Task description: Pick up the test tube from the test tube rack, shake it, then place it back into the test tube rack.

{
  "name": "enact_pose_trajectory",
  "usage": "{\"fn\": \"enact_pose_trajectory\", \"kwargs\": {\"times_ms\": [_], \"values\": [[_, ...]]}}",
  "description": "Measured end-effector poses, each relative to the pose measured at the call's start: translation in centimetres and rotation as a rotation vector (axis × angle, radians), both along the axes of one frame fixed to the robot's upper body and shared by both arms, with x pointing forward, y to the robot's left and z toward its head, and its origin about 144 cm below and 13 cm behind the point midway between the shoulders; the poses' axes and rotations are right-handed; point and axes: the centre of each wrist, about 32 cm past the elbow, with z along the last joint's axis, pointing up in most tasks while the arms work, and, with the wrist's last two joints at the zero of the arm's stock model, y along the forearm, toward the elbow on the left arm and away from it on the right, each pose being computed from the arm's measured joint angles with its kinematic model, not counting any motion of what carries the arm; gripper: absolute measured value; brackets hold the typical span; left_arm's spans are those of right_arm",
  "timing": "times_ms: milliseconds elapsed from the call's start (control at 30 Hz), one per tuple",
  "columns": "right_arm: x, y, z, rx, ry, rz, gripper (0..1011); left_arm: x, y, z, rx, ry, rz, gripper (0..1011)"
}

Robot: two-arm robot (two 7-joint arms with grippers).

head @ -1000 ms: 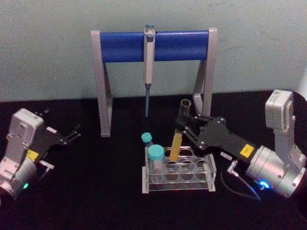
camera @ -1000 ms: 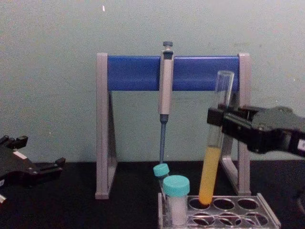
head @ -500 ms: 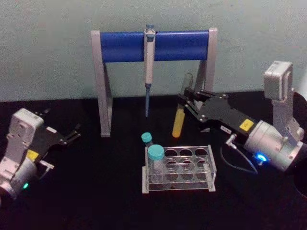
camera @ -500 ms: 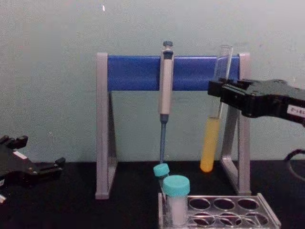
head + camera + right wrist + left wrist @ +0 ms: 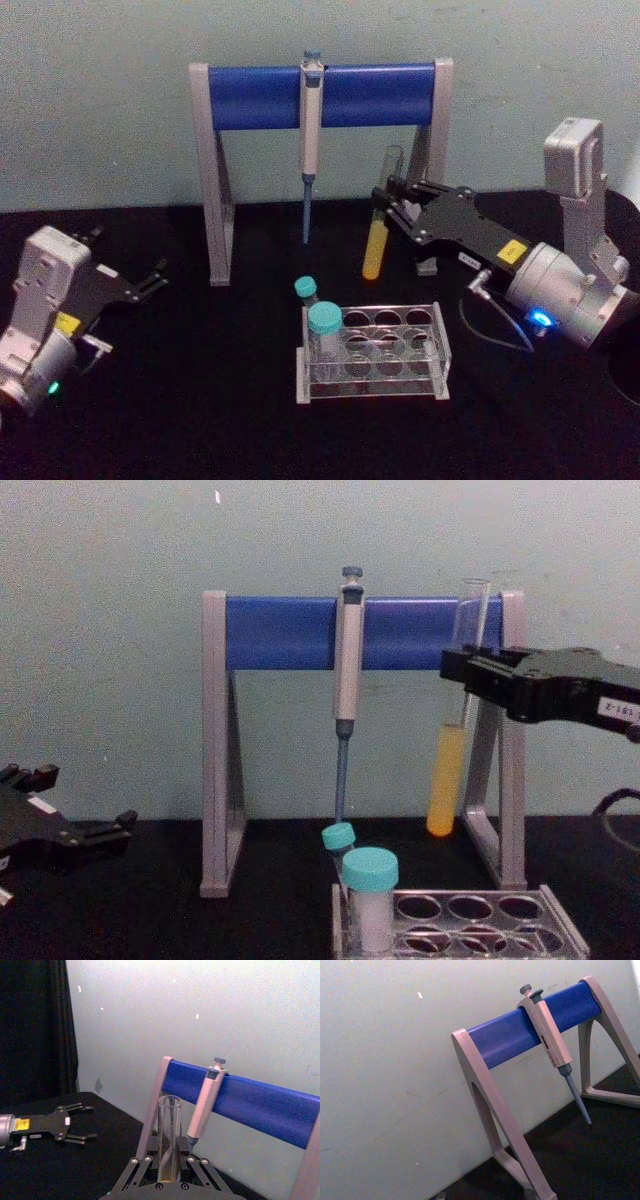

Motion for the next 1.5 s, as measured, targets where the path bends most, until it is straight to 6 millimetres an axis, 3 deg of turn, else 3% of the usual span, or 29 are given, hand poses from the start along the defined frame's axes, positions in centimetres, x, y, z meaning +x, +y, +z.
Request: {"fn": "enact_pose_trajectory", "kwargs": {"times_ms": [300, 533, 767, 1067, 1500], "values": [[-0.7, -1.5, -0.2, -0.012, 0.007, -0.049, 229, 0.0, 0.0, 0.0, 0.000, 0.000, 0.000, 1001], [-2.7, -2.7, -0.6, -0.034, 0.024, -0.047, 229, 0.0, 0.0, 0.0, 0.000, 0.000, 0.000, 1001], [-3.7, -1.9, -1.0, -0.026, 0.039, 0.021, 229, 0.0, 0.0, 0.0, 0.000, 0.000, 0.000, 1001], [-2.2, 0.1, -1.0, 0.004, 0.035, 0.065, 229, 0.0, 0.0, 0.0, 0.000, 0.000, 0.000, 1001], [-0.3, 0.0, -0.4, 0.002, 0.024, 0.017, 229, 0.0, 0.0, 0.0, 0.000, 0.000, 0.000, 1001]]}}
